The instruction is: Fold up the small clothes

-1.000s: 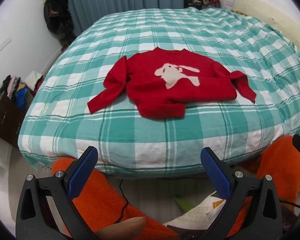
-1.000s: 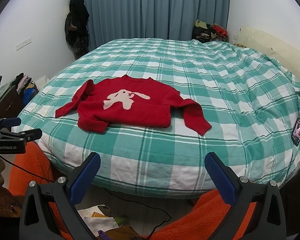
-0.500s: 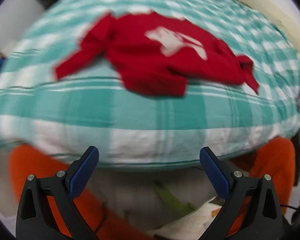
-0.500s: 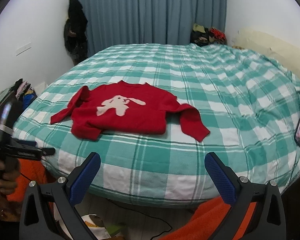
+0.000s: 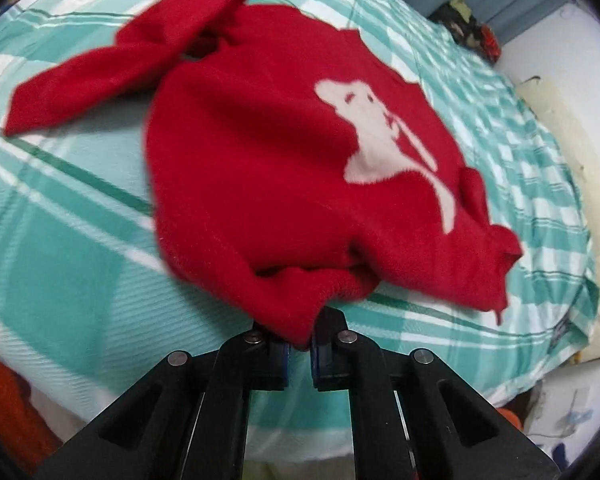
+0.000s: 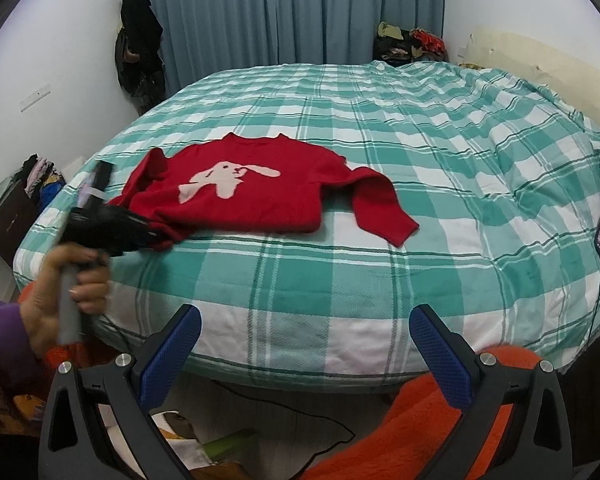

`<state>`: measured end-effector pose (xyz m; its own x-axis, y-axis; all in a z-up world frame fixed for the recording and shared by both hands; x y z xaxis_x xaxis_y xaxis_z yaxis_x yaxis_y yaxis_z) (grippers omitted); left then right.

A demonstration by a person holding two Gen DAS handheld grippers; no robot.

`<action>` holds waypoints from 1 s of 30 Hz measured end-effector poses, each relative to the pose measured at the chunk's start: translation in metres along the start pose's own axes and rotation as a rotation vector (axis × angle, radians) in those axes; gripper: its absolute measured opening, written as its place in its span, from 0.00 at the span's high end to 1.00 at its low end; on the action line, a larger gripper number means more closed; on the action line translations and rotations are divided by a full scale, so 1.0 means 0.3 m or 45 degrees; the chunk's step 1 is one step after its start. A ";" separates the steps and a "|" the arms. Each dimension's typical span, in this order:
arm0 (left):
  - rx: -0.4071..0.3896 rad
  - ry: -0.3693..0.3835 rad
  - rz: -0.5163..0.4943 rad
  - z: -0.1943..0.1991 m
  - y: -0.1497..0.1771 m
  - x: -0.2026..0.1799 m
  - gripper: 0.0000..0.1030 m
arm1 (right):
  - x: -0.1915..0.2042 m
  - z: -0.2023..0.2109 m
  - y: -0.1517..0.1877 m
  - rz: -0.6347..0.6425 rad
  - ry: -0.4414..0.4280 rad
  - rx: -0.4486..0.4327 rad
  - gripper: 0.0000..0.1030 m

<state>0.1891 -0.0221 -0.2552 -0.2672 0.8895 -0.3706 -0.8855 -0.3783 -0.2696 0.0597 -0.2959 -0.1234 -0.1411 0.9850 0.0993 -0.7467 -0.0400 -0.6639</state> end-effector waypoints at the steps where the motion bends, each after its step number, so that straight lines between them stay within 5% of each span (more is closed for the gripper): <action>1: 0.007 0.029 -0.013 0.034 0.003 0.014 0.96 | -0.008 -0.005 -0.003 0.003 0.004 -0.004 0.00; 6: 0.026 0.164 -0.162 0.246 -0.004 0.104 0.96 | -0.051 -0.115 -0.045 0.043 -0.079 -0.014 0.00; 9: 0.014 0.104 -0.245 0.288 -0.017 0.179 0.92 | -0.053 -0.268 -0.049 0.064 -0.220 0.062 0.00; 13: 0.044 -0.003 -0.184 0.181 -0.005 0.265 0.87 | -0.040 -0.515 0.001 0.039 -0.403 0.233 0.01; 18: 0.016 0.035 -0.088 0.109 0.026 0.282 0.47 | 0.029 -0.668 -0.069 0.083 -0.552 0.225 0.10; 20: -0.001 0.044 -0.051 0.104 0.021 0.289 0.47 | 0.070 -0.724 -0.121 0.111 -0.573 0.196 0.17; 21: -0.008 0.048 -0.039 0.103 0.012 0.291 0.47 | 0.078 -0.753 -0.132 0.103 -0.575 0.209 0.33; 22: -0.006 0.044 -0.039 0.101 0.007 0.289 0.47 | 0.093 -0.795 -0.137 0.083 -0.596 0.263 0.59; 24: 0.011 0.036 -0.051 0.100 -0.004 0.283 0.49 | 0.132 -0.808 -0.160 0.023 -0.705 0.348 0.78; 27: 0.000 0.014 -0.085 0.102 -0.044 0.267 0.49 | 0.169 -0.747 -0.342 -0.308 -1.089 0.340 0.78; 28: -0.006 0.003 -0.082 0.098 -0.058 0.268 0.49 | 0.152 -0.750 -0.398 -0.378 -1.100 0.301 0.75; 29: -0.007 -0.005 -0.071 0.086 -0.076 0.263 0.49 | 0.114 -0.774 -0.465 -0.469 -1.048 0.243 0.66; 30: -0.009 -0.016 -0.051 0.074 -0.091 0.263 0.49 | 0.070 -0.807 -0.505 -0.542 -0.961 0.205 0.39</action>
<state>0.1837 0.0640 -0.2574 -0.2363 0.9070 -0.3485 -0.8930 -0.3441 -0.2901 0.3272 -0.2286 -0.2002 -0.1790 0.5501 0.8157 -0.9084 0.2260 -0.3517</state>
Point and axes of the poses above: each gripper's, at about its wrist camera, not at the fingertips, and z roughly against the way its jaws point, x to its left, y to its underside, the point moved 9 cm from there along -z, roughly the way its jaws point, and after that the axes turned 5 degrees about -y, right-handed, at the moved point
